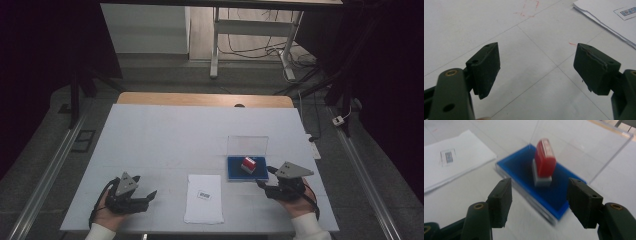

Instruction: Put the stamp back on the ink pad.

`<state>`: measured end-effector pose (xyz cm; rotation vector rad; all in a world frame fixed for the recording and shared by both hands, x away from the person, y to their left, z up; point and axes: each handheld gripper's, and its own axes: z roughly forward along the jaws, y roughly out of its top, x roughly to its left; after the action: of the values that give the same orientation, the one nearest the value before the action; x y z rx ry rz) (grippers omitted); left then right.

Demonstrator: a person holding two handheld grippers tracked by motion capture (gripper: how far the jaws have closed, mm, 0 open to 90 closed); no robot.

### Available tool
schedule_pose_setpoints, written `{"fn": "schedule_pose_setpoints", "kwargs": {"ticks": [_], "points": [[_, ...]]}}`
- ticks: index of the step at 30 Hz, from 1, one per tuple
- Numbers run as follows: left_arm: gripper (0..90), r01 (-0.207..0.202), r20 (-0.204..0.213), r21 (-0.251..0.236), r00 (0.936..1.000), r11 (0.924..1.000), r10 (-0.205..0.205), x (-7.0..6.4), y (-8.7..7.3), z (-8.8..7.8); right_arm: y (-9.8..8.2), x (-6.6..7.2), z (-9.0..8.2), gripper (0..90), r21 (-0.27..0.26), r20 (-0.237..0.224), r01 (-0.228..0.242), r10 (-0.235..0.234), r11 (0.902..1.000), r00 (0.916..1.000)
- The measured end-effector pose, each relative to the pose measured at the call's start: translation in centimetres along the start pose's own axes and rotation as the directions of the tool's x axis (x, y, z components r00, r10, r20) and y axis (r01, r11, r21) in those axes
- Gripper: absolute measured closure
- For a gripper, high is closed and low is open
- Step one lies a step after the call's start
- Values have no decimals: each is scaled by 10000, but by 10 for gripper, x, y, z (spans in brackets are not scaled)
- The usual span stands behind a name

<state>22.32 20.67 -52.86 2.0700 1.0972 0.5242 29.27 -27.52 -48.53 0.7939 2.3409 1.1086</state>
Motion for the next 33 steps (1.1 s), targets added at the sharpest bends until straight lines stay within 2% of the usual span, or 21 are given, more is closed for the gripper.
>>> {"fn": "schedule_pose_setpoints", "kwargs": {"ticks": [3, 6, 9, 12, 15, 33], "points": [[216, -21, 30, 22, 10000, 10000, 21, -1, 0, 0, -13, -1, -6, 371, 32, 98, -145, 145, 9999, 9998], [216, -30, 56, 59, 10000, 10000, 30, -1, 1, 0, -25, -4, -10, 372, -11, -28, -443, 443, 9990, 9990], [216, -2, 72, 114, 10000, 9999, 1, -1, 1, 2, -30, -7, -10, 372, -44, -44, -480, 480, 9988, 9988], [215, -26, 102, 148, 9999, 9999, 25, -2, 1, 2, -30, -11, -10, 372, -168, -52, -634, 633, 9978, 9980], [215, -19, 73, 162, 10000, 9999, 17, -2, 1, 3, -29, -10, -10, 373, -264, -28, -578, 578, 9980, 9983], [216, -32, 51, 178, 10000, 9998, 31, -2, 0, 2, -28, -10, -9, 373, -187, -177, -466, 463, 9987, 9988]]}}
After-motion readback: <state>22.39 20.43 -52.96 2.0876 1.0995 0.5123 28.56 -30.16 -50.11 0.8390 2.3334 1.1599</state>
